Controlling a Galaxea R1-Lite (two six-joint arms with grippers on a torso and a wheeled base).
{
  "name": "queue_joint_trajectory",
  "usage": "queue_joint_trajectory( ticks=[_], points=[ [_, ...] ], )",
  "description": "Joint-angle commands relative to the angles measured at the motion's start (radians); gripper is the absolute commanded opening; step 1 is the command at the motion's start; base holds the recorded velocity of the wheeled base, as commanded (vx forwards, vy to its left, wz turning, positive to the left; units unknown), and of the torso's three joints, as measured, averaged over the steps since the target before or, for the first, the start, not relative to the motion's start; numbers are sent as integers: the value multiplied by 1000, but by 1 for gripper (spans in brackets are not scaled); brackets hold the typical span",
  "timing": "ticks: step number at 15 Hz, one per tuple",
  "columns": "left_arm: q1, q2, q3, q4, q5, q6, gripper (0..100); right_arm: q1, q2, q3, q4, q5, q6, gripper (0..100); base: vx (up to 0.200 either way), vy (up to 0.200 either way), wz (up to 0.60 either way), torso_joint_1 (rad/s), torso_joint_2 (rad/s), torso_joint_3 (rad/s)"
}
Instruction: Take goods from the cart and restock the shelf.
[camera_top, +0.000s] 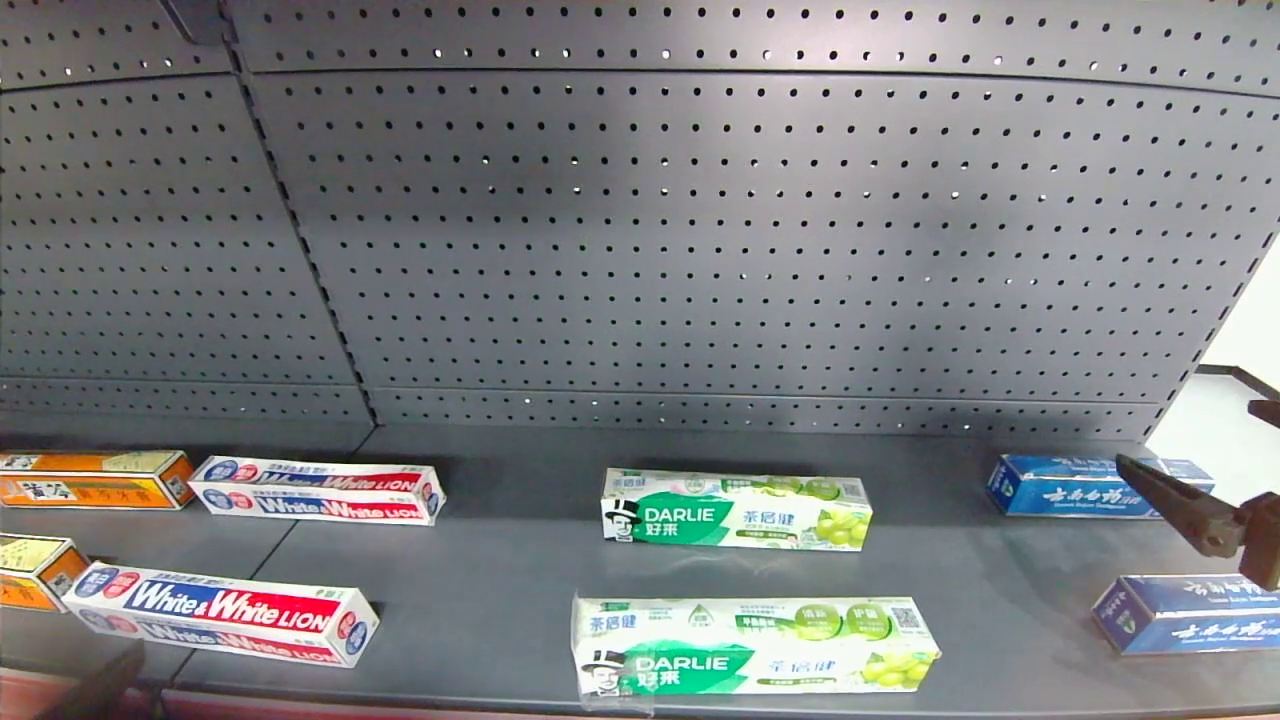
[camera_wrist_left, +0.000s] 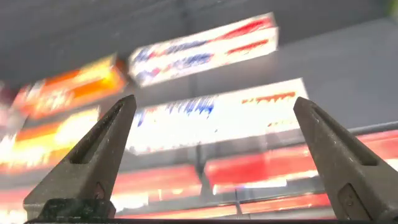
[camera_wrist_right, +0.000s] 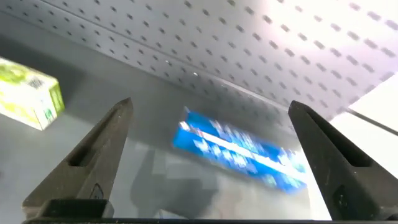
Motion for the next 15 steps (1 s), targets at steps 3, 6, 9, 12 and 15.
queue_joint_trajectory(
  ticks=[3, 6, 9, 12, 15],
  points=[
    [85, -205, 143, -3, 45, -96, 100, -13, -181, 128, 15, -62, 46, 100, 0, 0, 0, 0, 0, 0],
    [25, -350, 258, -2, 37, -103, 100, -16, -321, 207, 59, -79, 80, 100, 0, 0, 0, 0, 0, 0],
    [-15, -468, 316, 7, 42, -119, 100, -14, -419, 245, 104, -80, 140, 100, 0, 0, 0, 0, 0, 0],
    [-5, -601, 329, 59, 49, -139, 100, -13, -557, 300, 173, -76, 144, 100, 0, 0, 0, 0, 0, 0],
    [5, -601, 307, 109, 138, -140, 100, -29, -715, 395, 274, -133, 160, 100, 0, 0, 0, 0, 0, 0]
  ],
)
